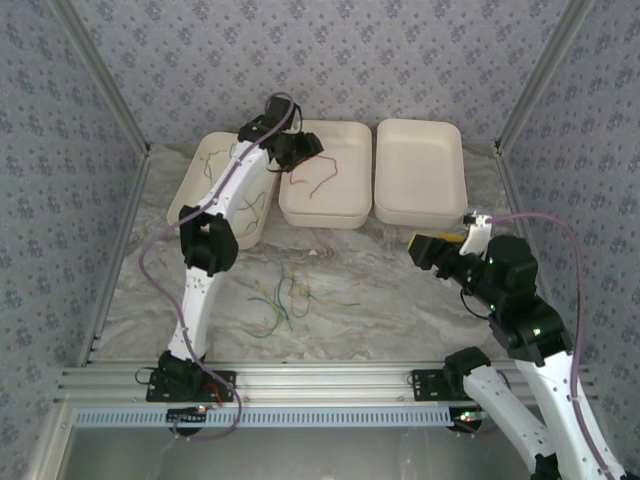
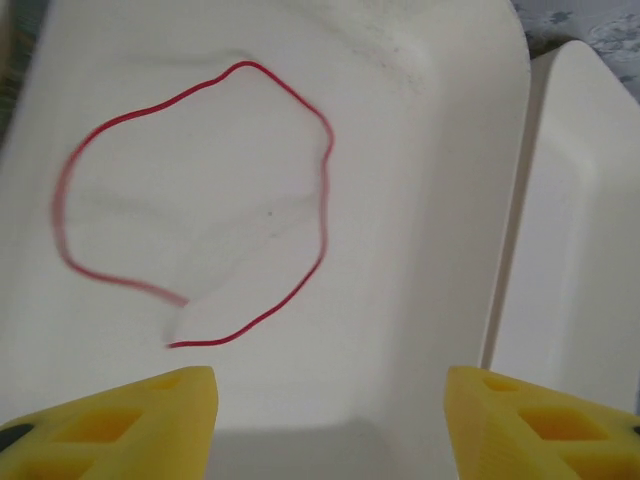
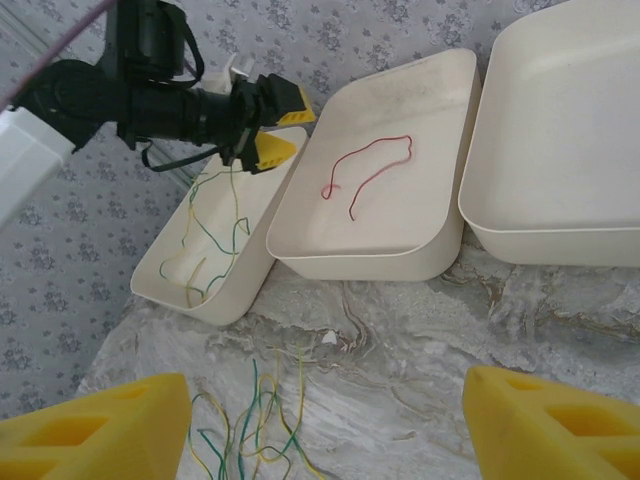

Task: Untangle the cables

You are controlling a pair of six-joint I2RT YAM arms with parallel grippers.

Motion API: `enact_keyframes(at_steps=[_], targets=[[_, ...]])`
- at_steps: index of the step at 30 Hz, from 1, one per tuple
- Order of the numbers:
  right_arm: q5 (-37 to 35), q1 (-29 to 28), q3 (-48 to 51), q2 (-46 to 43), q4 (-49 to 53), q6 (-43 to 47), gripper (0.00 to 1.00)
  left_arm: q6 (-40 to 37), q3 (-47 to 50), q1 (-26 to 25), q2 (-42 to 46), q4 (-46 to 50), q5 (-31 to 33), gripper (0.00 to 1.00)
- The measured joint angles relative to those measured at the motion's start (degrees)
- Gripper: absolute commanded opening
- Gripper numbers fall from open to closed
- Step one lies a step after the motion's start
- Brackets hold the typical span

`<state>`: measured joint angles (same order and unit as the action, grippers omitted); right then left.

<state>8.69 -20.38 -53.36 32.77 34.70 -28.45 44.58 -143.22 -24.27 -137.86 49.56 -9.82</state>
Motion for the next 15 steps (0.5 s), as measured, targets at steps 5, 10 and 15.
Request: enact_keyframes(at_steps=[5, 10, 15], targets=[[-3.43, -4.44, 1.20, 0.22, 0.61, -1.40, 0.68, -4.74, 1.84, -2.34, 7.58, 4.39, 7.82, 0.63], [-9.11, -14.03, 3.80, 1.70, 0.87, -5.46, 0.65, -6.93, 26.36, -8.37, 29.14, 0.94, 13.33, 0.60], [-16.15, -27.15, 8.52, 6.49, -0.70, -11.02, 0.64, -2.34, 62.23, -10.32, 53.22, -5.57, 14.38, 0.58]])
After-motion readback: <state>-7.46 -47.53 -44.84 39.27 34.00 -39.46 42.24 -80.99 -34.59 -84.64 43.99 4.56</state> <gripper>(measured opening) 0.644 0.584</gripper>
